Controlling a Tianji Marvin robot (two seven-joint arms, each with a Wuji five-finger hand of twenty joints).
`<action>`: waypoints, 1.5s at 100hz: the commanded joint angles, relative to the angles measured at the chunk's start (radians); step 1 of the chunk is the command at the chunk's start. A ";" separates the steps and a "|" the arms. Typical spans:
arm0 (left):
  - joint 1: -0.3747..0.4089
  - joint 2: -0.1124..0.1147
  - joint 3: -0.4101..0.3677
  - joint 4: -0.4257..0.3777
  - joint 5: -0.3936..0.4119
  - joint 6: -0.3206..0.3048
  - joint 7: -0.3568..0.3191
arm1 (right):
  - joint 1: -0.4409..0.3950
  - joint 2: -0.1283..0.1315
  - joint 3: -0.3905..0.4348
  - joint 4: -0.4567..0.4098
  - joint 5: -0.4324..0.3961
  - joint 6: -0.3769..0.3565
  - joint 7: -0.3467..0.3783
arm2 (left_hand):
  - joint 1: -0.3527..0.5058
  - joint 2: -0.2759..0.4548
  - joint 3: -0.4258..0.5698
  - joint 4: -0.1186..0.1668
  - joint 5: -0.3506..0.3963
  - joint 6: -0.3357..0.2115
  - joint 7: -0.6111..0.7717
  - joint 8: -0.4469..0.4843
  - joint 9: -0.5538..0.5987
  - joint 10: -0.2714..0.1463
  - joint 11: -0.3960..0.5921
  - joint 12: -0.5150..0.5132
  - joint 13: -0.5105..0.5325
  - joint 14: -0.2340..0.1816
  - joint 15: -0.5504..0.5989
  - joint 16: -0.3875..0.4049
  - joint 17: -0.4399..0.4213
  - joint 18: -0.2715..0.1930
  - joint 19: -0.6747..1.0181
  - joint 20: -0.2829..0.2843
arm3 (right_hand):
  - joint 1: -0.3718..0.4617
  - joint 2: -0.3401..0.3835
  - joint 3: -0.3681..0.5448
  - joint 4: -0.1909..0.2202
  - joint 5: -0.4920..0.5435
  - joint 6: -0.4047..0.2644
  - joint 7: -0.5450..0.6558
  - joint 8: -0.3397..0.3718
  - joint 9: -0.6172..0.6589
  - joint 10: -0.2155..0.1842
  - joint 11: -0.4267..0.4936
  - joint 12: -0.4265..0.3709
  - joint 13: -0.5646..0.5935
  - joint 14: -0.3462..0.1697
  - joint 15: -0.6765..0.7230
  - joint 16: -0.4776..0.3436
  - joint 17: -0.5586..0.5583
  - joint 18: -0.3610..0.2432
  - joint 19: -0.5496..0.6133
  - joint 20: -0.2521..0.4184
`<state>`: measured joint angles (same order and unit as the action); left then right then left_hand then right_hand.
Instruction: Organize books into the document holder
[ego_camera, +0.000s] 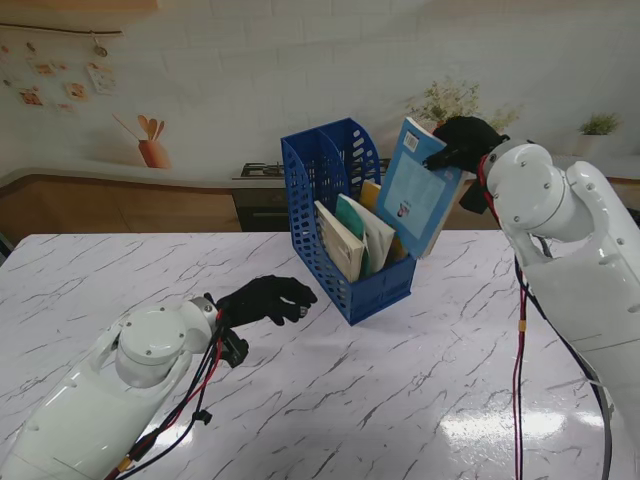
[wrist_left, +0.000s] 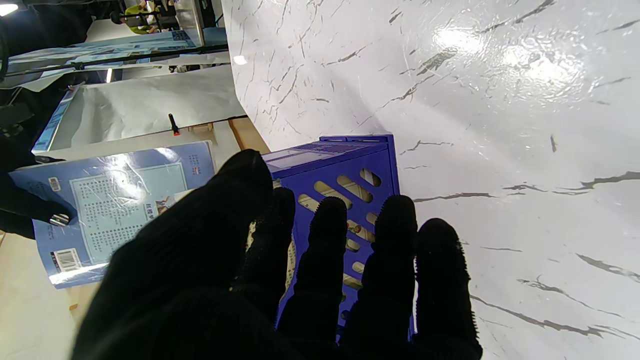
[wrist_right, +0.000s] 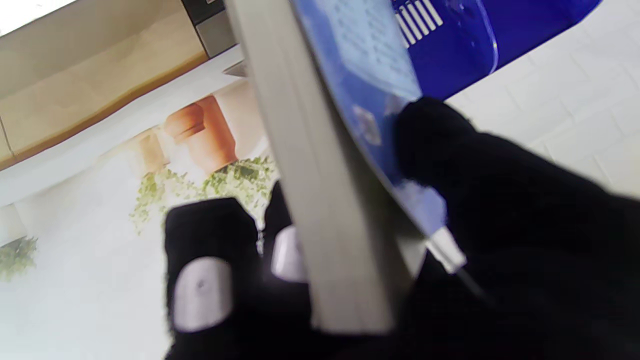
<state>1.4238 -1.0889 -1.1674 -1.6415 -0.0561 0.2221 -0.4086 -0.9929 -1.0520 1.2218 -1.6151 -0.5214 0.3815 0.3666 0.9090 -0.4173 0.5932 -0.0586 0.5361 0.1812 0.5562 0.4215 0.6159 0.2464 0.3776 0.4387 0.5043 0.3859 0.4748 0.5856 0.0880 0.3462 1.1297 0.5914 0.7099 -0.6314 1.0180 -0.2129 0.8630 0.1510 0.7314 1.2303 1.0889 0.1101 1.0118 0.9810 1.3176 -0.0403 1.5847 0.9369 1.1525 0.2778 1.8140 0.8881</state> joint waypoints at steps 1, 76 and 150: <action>0.007 -0.002 0.000 -0.002 -0.006 -0.016 -0.008 | 0.013 -0.027 -0.022 0.020 0.008 -0.010 -0.024 | 0.000 0.023 -0.025 0.028 0.008 0.010 0.006 -0.011 -0.014 -0.012 -0.004 -0.012 -0.017 0.004 -0.011 -0.002 -0.007 -0.019 -0.026 -0.011 | 0.232 0.231 0.298 0.135 0.317 -0.432 0.305 0.170 0.085 -0.096 0.106 0.013 0.006 -0.181 0.054 0.011 0.042 -0.164 0.244 -0.002; 0.014 0.001 -0.010 -0.006 0.008 -0.010 -0.010 | 0.076 -0.115 -0.188 0.288 0.060 -0.111 -0.331 | 0.003 0.021 -0.026 0.025 0.012 0.007 0.012 -0.009 -0.013 -0.016 -0.003 -0.011 -0.018 0.002 -0.013 -0.003 -0.011 -0.021 -0.029 -0.014 | 0.233 0.252 0.265 0.128 0.243 -0.442 0.296 0.139 0.046 -0.136 0.089 -0.010 0.005 -0.135 -0.008 -0.031 0.033 -0.099 0.185 -0.039; 0.010 0.004 -0.010 -0.002 0.016 -0.004 -0.019 | 0.067 -0.108 -0.297 0.343 -0.036 -0.099 -0.330 | 0.005 0.022 -0.032 0.024 0.012 0.009 0.012 -0.010 -0.015 -0.013 -0.003 -0.012 -0.024 -0.001 -0.016 -0.004 -0.018 -0.026 -0.036 -0.018 | 0.173 0.164 0.190 0.088 0.082 -0.383 0.095 -0.134 -0.035 -0.147 -0.179 -0.170 -0.135 -0.067 -0.300 -0.174 -0.169 -0.149 0.138 -0.063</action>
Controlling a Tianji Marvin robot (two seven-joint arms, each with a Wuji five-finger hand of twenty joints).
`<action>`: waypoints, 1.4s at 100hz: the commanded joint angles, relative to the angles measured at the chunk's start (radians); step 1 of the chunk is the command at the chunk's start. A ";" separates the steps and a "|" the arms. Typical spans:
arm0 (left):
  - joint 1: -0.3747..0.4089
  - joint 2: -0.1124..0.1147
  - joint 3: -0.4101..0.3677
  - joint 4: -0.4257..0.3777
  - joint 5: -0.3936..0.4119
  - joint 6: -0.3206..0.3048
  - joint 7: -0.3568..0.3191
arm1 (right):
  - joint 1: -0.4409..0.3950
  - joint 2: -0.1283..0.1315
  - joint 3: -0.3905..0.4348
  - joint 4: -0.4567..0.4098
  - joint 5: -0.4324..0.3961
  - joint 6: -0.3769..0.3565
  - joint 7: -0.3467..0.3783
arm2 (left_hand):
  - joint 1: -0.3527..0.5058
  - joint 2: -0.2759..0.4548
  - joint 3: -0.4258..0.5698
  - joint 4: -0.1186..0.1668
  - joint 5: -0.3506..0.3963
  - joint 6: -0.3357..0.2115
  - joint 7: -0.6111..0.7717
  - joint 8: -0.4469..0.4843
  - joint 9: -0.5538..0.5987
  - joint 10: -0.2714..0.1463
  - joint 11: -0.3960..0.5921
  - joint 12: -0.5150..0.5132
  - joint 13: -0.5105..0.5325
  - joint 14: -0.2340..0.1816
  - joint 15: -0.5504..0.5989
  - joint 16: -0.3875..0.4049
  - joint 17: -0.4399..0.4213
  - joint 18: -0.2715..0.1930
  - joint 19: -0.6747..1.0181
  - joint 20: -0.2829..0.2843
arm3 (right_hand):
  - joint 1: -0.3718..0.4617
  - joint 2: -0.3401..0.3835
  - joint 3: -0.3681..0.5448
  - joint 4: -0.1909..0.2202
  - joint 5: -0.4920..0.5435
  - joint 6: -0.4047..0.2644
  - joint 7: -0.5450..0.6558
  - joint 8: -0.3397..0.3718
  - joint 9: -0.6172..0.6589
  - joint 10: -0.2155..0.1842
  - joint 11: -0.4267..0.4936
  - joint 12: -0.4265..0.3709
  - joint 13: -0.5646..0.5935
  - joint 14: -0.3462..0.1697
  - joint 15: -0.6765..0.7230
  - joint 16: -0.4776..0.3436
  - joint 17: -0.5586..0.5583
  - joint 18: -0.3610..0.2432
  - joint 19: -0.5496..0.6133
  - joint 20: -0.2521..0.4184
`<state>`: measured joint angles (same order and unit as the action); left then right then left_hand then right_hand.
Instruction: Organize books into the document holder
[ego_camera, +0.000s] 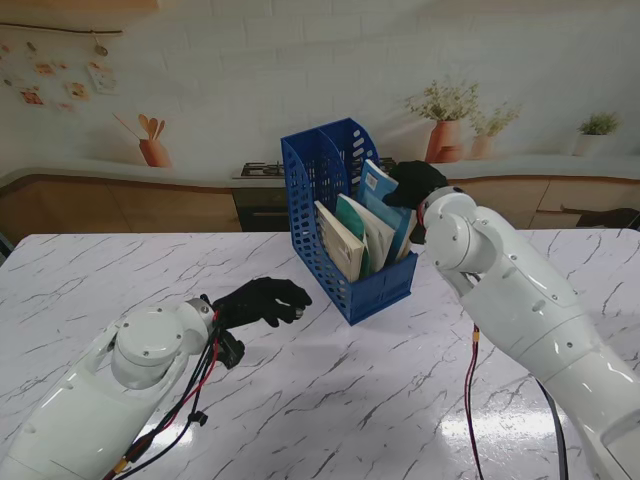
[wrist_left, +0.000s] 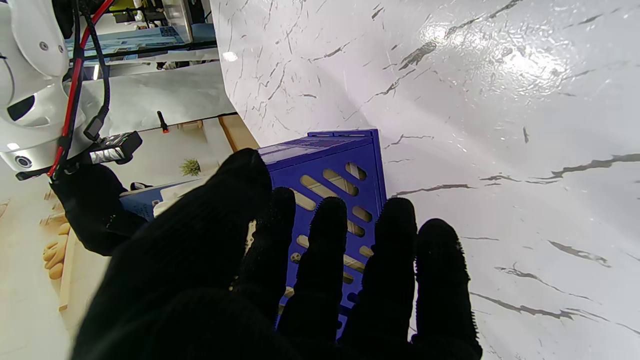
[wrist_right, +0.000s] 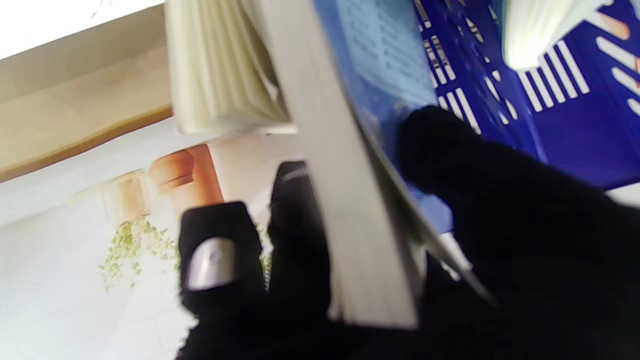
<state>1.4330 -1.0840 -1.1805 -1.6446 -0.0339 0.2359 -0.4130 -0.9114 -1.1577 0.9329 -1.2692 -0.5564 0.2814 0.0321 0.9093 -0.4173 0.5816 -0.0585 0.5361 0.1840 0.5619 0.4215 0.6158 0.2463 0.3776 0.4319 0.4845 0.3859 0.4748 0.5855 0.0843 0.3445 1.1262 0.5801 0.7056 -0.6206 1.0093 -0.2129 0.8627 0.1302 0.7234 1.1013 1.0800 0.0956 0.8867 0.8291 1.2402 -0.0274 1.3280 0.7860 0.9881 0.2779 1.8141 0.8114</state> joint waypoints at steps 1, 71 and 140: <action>0.001 -0.001 0.003 0.001 -0.006 -0.018 -0.015 | -0.015 -0.002 -0.009 -0.003 -0.001 0.001 0.006 | 0.004 0.022 -0.021 0.024 0.013 0.006 0.007 -0.010 -0.015 -0.014 -0.003 -0.005 -0.004 0.000 -0.016 -0.004 -0.014 -0.024 -0.033 -0.007 | 0.176 0.150 0.199 0.086 0.081 -0.362 0.102 -0.006 -0.028 -0.132 -0.056 -0.018 -0.060 -0.084 -0.045 -0.023 -0.006 -0.150 0.137 0.014; 0.002 0.000 0.000 -0.001 -0.005 -0.012 -0.018 | -0.057 -0.007 -0.004 0.002 -0.010 -0.019 -0.040 | 0.006 0.024 -0.027 0.022 0.012 0.005 0.007 -0.009 -0.016 -0.012 -0.004 -0.005 -0.011 -0.003 -0.023 -0.007 -0.021 -0.025 -0.040 -0.010 | -0.023 0.009 -0.094 0.000 -0.151 -0.323 0.121 -0.432 -0.205 -0.088 -0.332 -0.156 -0.255 -0.013 -0.361 -0.109 -0.252 -0.039 -0.066 0.082; -0.010 -0.005 0.007 0.013 -0.006 -0.018 -0.006 | -0.179 0.005 0.121 -0.192 -0.047 -0.023 -0.073 | -0.005 0.029 -0.027 0.029 -0.005 0.001 -0.008 -0.015 -0.028 -0.017 -0.013 -0.008 -0.032 -0.014 -0.045 -0.016 -0.047 -0.027 -0.066 -0.020 | -0.230 0.164 -0.360 0.124 -0.169 -0.217 -0.273 -0.335 -0.343 -0.084 -0.501 -0.366 -0.456 0.060 -0.930 -0.325 -0.697 0.185 -0.628 -0.009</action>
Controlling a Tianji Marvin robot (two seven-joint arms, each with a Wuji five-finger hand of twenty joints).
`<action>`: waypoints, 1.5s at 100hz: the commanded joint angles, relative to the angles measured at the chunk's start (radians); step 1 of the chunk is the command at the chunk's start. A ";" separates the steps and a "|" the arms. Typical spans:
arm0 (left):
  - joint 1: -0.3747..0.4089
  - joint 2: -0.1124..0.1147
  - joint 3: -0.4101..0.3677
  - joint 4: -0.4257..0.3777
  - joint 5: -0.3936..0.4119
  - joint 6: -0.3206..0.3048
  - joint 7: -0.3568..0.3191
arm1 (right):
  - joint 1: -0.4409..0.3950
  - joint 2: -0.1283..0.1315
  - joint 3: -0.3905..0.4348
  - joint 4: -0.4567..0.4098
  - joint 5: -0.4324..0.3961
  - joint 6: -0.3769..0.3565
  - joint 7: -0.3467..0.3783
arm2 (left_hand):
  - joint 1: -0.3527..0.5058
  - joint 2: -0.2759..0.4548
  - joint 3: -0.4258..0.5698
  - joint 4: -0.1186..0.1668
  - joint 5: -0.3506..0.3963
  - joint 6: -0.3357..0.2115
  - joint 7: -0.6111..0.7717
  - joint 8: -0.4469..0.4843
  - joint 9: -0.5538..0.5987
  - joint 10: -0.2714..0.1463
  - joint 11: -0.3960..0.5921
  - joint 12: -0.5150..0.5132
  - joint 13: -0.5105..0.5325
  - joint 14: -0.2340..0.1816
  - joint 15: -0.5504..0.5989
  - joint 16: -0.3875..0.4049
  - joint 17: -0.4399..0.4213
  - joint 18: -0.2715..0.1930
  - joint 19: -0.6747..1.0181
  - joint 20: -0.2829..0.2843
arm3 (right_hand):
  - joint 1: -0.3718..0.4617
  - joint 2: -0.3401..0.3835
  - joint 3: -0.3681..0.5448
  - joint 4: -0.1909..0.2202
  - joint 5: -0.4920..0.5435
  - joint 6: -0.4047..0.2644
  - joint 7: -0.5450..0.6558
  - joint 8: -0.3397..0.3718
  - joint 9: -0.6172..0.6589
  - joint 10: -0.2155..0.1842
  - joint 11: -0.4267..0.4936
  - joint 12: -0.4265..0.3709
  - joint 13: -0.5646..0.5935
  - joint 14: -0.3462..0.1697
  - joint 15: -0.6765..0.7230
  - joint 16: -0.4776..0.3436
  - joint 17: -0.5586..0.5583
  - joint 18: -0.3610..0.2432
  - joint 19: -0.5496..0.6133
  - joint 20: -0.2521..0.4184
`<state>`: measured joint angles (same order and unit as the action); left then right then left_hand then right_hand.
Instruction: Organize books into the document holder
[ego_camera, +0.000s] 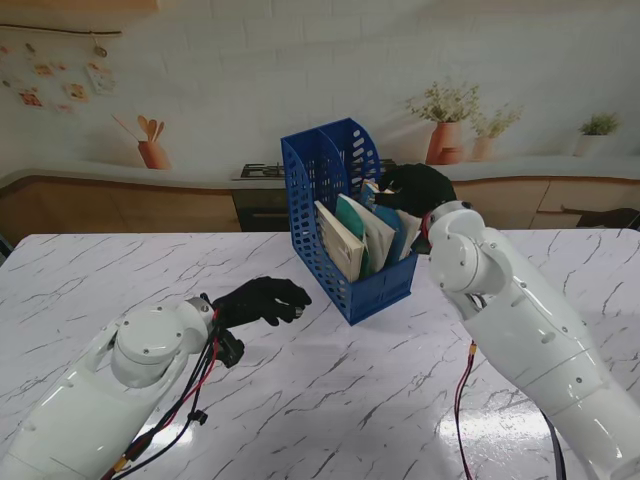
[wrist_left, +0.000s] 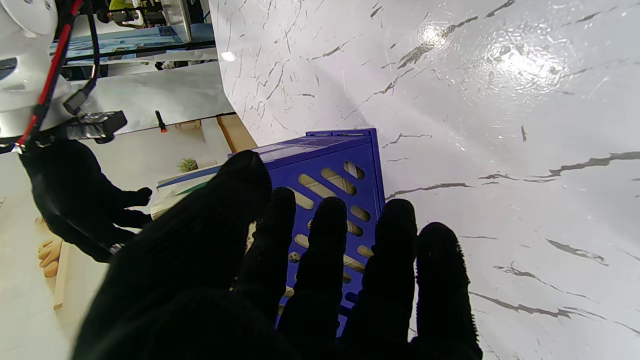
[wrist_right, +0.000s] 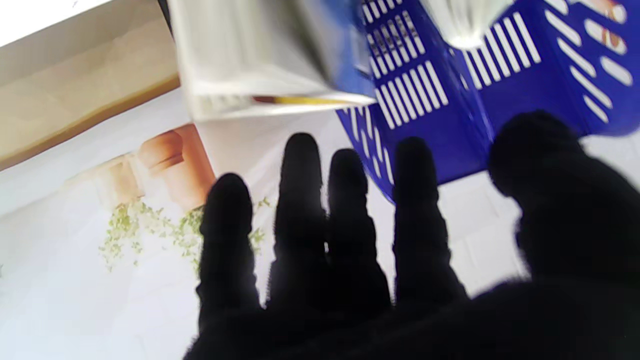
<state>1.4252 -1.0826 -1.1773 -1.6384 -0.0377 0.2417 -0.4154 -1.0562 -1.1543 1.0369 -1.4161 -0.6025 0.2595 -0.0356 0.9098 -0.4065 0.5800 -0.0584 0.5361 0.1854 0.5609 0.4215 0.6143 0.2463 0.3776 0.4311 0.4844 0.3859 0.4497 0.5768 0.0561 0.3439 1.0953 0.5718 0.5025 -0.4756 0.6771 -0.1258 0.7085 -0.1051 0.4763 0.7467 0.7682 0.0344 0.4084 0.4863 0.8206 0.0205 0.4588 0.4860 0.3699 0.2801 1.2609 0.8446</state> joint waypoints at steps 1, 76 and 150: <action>-0.003 -0.007 0.003 0.007 -0.003 -0.024 -0.002 | -0.040 0.002 0.022 -0.052 0.000 0.000 -0.004 | -0.005 0.018 -0.025 0.029 -0.005 0.000 -0.007 -0.015 -0.026 -0.018 -0.012 -0.007 -0.031 -0.015 -0.021 -0.008 -0.019 -0.026 -0.036 -0.011 | -0.026 0.020 -0.030 0.036 -0.017 0.021 -0.029 0.019 -0.031 -0.024 -0.025 -0.024 -0.038 0.012 -0.070 -0.029 -0.089 0.187 -0.088 -0.049; 0.048 -0.045 -0.029 0.026 -0.014 -0.112 0.163 | -0.526 0.029 0.289 -0.371 0.079 -0.203 0.006 | -0.042 -0.002 -0.016 0.020 -0.031 -0.036 0.002 -0.005 -0.013 -0.053 -0.009 0.000 -0.046 -0.043 -0.065 -0.044 -0.051 -0.055 -0.114 -0.051 | 0.001 0.092 -0.164 0.049 -0.021 0.051 -0.003 0.069 -0.057 -0.015 0.047 0.100 -0.052 0.013 -0.117 -0.004 -0.225 0.168 -0.243 -0.090; 0.146 -0.065 -0.067 0.013 -0.020 -0.137 0.267 | -0.682 0.022 0.324 -0.324 0.174 -0.325 -0.024 | -0.042 0.012 -0.044 0.023 -0.028 -0.037 -0.017 -0.010 -0.010 -0.049 -0.018 -0.001 -0.053 -0.050 -0.082 -0.046 -0.069 -0.072 -0.157 -0.066 | 0.002 0.088 -0.116 0.054 -0.049 0.044 -0.042 0.067 -0.090 -0.012 0.011 0.085 -0.081 0.016 -0.154 -0.027 -0.252 0.176 -0.267 -0.110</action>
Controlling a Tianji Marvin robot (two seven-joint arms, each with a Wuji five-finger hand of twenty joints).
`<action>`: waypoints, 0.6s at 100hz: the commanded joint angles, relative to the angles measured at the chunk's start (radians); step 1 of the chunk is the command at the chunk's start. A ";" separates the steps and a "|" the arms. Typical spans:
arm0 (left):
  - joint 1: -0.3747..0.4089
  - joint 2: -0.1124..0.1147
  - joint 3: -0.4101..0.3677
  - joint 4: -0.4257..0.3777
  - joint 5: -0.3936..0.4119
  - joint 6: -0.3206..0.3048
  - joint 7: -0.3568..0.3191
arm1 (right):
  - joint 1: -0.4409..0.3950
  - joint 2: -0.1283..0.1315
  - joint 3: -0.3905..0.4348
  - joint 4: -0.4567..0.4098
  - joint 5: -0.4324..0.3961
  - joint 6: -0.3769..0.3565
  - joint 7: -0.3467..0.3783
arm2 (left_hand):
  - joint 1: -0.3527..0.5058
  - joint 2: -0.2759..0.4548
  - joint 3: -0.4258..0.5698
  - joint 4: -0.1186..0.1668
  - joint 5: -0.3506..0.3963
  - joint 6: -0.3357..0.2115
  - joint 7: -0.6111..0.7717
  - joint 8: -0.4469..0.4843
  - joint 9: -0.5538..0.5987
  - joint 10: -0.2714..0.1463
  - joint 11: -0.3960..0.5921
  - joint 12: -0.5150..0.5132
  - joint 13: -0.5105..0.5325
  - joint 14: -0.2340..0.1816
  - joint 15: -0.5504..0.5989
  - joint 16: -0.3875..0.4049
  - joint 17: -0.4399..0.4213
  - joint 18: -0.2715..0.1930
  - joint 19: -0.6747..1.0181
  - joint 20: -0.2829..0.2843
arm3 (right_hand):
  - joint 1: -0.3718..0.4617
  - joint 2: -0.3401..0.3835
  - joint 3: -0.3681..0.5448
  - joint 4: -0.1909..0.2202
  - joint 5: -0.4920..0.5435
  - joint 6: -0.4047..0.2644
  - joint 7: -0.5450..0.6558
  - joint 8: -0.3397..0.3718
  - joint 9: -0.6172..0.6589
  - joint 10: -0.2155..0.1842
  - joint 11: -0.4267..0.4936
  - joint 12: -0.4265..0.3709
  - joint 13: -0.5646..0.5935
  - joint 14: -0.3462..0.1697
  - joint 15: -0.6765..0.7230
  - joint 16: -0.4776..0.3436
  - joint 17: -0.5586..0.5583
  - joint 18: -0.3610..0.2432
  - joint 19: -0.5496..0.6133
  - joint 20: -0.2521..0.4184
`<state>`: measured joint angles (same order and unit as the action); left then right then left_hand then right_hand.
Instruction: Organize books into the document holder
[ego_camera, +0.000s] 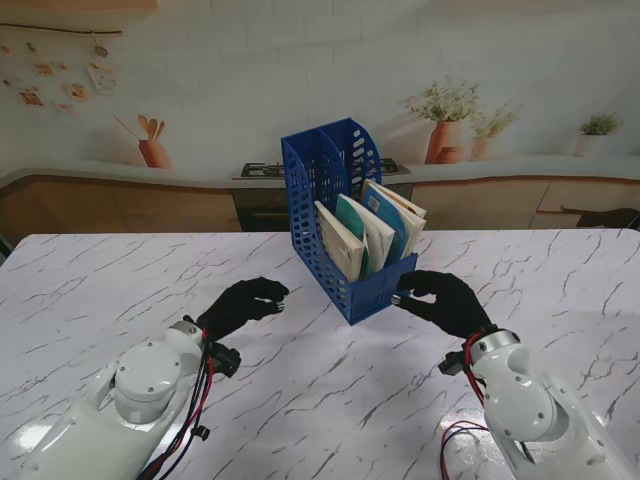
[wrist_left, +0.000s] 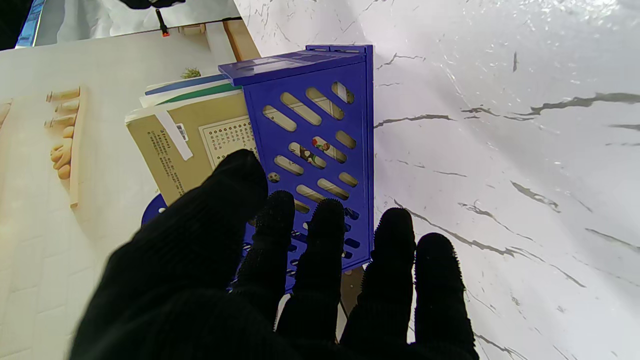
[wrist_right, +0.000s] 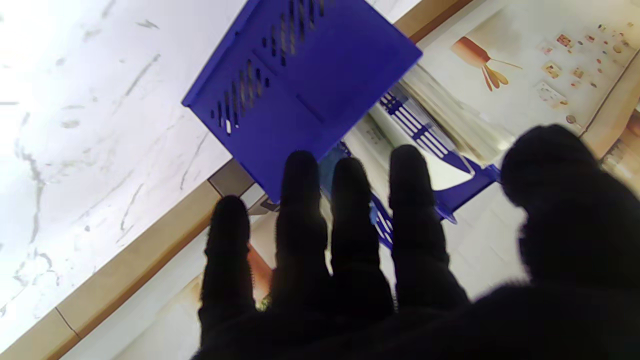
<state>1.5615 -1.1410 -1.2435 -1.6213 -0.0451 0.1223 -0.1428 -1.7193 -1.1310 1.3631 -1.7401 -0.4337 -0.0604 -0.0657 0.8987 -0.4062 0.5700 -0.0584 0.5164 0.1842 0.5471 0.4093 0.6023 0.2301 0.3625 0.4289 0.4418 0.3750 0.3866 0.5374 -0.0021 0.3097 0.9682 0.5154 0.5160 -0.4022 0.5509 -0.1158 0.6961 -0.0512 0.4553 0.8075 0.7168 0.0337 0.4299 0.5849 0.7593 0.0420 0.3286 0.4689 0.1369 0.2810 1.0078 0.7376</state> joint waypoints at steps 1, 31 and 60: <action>0.010 -0.006 -0.001 -0.004 -0.012 -0.018 -0.006 | -0.020 -0.001 -0.002 0.000 0.005 -0.005 0.006 | -0.031 0.012 -0.034 0.023 -0.009 -0.036 -0.003 0.002 0.001 -0.032 -0.003 0.002 -0.011 -0.039 -0.019 -0.007 -0.011 -0.038 -0.030 -0.010 | -0.012 0.015 0.010 0.044 -0.036 -0.009 -0.022 0.006 -0.039 -0.011 -0.011 -0.014 -0.018 -0.005 -0.024 -0.010 -0.019 0.175 -0.014 -0.003; 0.008 -0.007 -0.014 0.000 -0.018 -0.016 -0.007 | -0.022 -0.001 -0.016 0.006 0.008 -0.004 0.006 | -0.028 0.013 -0.037 0.023 -0.008 -0.039 0.006 0.009 0.012 -0.032 0.006 0.009 -0.008 -0.040 -0.018 -0.005 -0.011 -0.038 -0.030 -0.009 | -0.008 0.027 -0.001 0.044 -0.046 -0.003 -0.029 -0.001 -0.048 -0.011 -0.013 -0.019 -0.028 -0.010 -0.034 -0.014 -0.029 0.170 -0.033 -0.012; 0.011 -0.009 -0.013 -0.002 0.012 -0.007 0.015 | -0.027 0.000 -0.015 0.007 0.020 -0.003 0.015 | -0.028 0.015 -0.041 0.024 -0.009 -0.039 0.004 0.009 0.009 -0.032 0.005 0.009 -0.008 -0.039 -0.017 -0.004 -0.014 -0.041 -0.033 -0.009 | 0.004 0.040 -0.024 0.046 -0.057 0.022 -0.035 -0.006 -0.052 -0.005 -0.005 -0.019 -0.036 -0.008 -0.036 -0.013 -0.040 0.166 -0.049 -0.017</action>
<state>1.5675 -1.1435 -1.2594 -1.6221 -0.0495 0.1307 -0.1279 -1.7354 -1.1259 1.3520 -1.7343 -0.4235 -0.0617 -0.0571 0.8981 -0.4062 0.5483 -0.0584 0.5164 0.1839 0.5469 0.4093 0.6023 0.2301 0.3624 0.4291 0.4417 0.3745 0.3864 0.5374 -0.0028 0.3083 0.9677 0.5151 0.5163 -0.3785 0.5489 -0.1158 0.6679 -0.0494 0.4408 0.8075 0.6905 0.0349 0.4171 0.5715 0.7483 0.0420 0.3158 0.4683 0.1203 0.2811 0.9813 0.7338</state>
